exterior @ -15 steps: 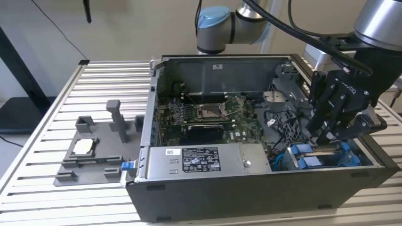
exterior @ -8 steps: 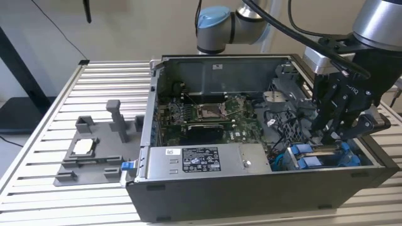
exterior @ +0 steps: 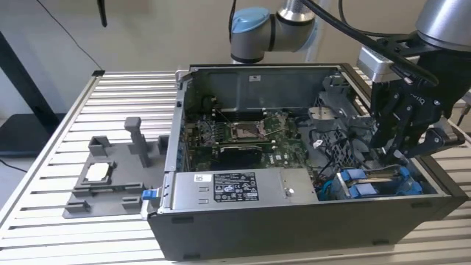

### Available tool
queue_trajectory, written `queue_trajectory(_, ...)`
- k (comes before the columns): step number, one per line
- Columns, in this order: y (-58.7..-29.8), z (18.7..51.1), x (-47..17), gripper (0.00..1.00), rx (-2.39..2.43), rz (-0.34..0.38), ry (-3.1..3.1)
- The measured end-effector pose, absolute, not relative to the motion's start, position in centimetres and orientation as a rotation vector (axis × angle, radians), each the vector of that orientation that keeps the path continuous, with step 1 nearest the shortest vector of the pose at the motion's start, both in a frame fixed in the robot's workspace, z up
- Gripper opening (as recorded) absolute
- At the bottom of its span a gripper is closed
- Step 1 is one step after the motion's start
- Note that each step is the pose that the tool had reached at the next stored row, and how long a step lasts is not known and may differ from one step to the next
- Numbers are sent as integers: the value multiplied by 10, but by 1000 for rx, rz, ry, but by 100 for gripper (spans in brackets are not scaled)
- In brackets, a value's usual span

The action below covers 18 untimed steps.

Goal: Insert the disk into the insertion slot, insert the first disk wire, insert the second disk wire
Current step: 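Insert the disk into the insertion slot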

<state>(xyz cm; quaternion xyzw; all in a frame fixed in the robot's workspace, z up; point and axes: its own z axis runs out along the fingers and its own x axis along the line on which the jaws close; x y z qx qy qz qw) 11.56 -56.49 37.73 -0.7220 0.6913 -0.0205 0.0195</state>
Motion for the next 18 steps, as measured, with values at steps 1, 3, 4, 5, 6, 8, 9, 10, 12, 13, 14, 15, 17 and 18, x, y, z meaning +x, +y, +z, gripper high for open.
queue_trajectory(1,-565,378,116,40,-2239,-67,2143)
queue_trajectory(3,-565,380,116,40,-2234,-77,2137)
queue_trajectory(4,-564,380,116,40,-2230,-84,2133)
queue_trajectory(5,-564,381,116,40,-2226,-92,2128)
queue_trajectory(6,-564,381,116,40,-2221,-102,2123)
queue_trajectory(8,-564,381,116,40,-2211,-121,2113)
queue_trajectory(9,-563,382,116,40,-2207,-128,2109)
queue_trajectory(10,-563,382,116,40,-2204,-134,2105)
queue_trajectory(12,-562,384,116,40,-2198,-143,2101)
queue_trajectory(13,-562,385,116,40,-2197,-147,2099)
queue_trajectory(14,-561,386,116,40,-2195,-149,2098)
queue_trajectory(15,-559,386,116,40,-2195,-151,2097)
queue_trajectory(17,-557,387,116,40,-2192,-155,2095)
queue_trajectory(18,-556,387,116,40,-2191,-158,2093)
